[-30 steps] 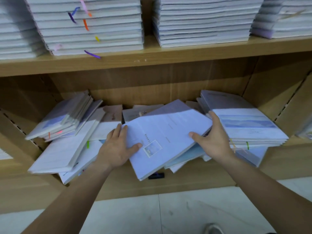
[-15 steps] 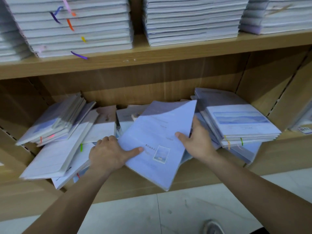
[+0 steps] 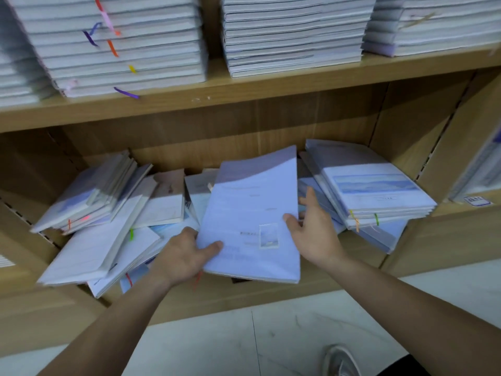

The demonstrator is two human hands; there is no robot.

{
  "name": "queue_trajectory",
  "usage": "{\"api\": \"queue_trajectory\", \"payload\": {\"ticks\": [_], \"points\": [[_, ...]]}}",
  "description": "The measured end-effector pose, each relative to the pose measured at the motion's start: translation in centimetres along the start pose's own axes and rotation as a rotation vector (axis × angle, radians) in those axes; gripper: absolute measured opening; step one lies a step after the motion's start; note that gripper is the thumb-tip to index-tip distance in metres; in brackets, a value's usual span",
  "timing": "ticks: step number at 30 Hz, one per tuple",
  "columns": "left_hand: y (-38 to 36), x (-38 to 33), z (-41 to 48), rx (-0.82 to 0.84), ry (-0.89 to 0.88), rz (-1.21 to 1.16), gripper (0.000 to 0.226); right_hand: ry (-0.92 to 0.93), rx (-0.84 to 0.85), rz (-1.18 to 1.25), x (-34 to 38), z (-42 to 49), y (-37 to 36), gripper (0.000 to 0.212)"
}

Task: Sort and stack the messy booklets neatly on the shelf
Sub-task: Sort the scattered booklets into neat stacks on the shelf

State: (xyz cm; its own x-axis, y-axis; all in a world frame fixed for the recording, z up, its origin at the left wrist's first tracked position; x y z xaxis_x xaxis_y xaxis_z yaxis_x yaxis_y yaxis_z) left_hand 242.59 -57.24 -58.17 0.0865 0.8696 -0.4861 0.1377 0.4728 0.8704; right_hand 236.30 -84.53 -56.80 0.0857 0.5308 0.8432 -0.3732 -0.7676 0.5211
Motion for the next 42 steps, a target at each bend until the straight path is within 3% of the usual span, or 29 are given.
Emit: {"api": "queue_trajectory", "payload": {"ticks": [4, 7, 10, 14, 16, 22, 27, 31, 35, 39, 42], "points": [[0.6, -0.4, -0.7, -0.044, 0.018, -0.12, 0.049, -0.048, 0.018, 0.045, -1.0, -0.7, -0.7, 0.044], [1.1, -0.4, -0.5, -0.058, -0.011, -0.112, 0.047, -0.085, 0.066, 0.111, -0.8, -1.2, -0.7, 0.037], [-0.1, -0.1, -0.7, -0.028, 0.021, -0.161, 0.051, -0.051, 0.045, 0.217, -0.1, -1.1, 0.1, 0.044], [0.6, -1.6, -1.3, -0.16, 0.003, -0.226, 0.05, 0.074, 0.226, 0.211, 0.8, -2.6, -0.3, 0.078], [1.4, -3.2, -2.0, -0.224, -0.029, -0.243, 0.045, 0.152, 0.24, 0.171, 1.7, -3.3, 0.3, 0.084], [-0.3, -11.5, -2.5, -0.245, -0.156, -0.499, 0.043, 0.201, -0.133, 0.108, 0.7, 0.2, 9.4, 0.064], [-6.1, -20.3, -0.7, -0.147, -0.293, -0.606, 0.074, 0.053, -0.456, 0.032, -3.5, 2.2, 17.4, 0.032], [-10.8, -23.0, 0.3, -0.038, -0.307, -0.501, 0.085, -0.048, -0.33, -0.208, -8.6, 3.5, 18.4, 0.032], [-13.1, -23.8, -0.6, 0.062, -0.467, -0.48, 0.105, -0.02, -0.217, -0.374, -10.6, 3.7, 19.0, 0.025], [-13.6, -25.2, -0.3, -0.136, -0.37, -0.137, 0.094, -0.021, -0.251, -0.526, -10.9, 3.7, 19.6, 0.033], [-14.4, -26.5, -0.5, -0.237, -0.288, -0.083, 0.094, -0.096, -0.285, -0.549, -11.7, 3.2, 20.2, 0.035]]}}
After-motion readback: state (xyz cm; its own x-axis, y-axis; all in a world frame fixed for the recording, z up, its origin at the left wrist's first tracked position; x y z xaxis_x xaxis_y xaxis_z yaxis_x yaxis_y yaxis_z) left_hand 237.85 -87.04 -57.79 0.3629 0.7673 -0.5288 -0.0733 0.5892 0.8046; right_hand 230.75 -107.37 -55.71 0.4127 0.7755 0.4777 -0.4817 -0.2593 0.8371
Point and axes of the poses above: each hand's wrist, its own z-axis towards the middle knuckle, its own y-axis out of the back of the hand, x = y × z, the point moved 5 cm from there along z, towards the middle knuckle, and after that the axes turned 3 degrees about -x, right-handed, at the moved point
